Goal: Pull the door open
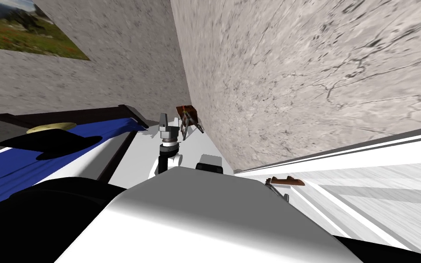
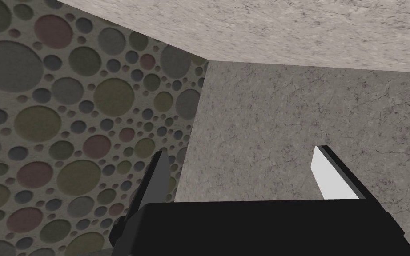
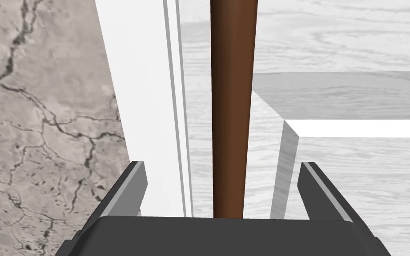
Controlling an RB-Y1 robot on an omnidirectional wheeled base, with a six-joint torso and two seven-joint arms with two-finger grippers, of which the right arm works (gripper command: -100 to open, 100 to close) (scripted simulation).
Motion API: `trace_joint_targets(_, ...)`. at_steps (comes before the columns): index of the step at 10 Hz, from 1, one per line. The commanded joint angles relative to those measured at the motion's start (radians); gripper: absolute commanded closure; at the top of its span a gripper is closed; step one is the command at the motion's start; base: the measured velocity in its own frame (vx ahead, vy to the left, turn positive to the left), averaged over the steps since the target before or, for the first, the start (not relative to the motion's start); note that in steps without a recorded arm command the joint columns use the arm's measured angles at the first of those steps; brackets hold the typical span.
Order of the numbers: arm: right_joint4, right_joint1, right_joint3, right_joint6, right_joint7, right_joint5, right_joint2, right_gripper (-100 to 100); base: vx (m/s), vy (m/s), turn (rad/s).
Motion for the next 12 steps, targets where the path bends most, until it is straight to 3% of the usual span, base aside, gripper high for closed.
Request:
trace_joint_targets(1,0.037,-0.022,0.006,0.005,-0.035,0.014,-0.022,-100,0.096,-0.064,-0.152)
trace_joint_targets(4,0.114,-0.074,0.017,0.017,-0.1,0.043,-0.067,-100,0.104,-0.048,-0.156)
trace_joint_targets(6,0.144,-0.094,0.021,0.022,-0.126,0.054,-0.085,-100,0.132,-0.028,-0.112)
trace_joint_targets(7,0.134,-0.084,0.023,0.018,-0.115,0.051,-0.074,-100,0.032,0.007,-0.045)
trace_joint_targets(8,0.134,-0.084,0.023,0.018,-0.115,0.051,-0.074,100,-0.011,0.015,0.046)
trace_joint_targets(12,0.134,-0.084,0.023,0.018,-0.115,0.051,-0.074,100,-0.007,-0.003,0.001)
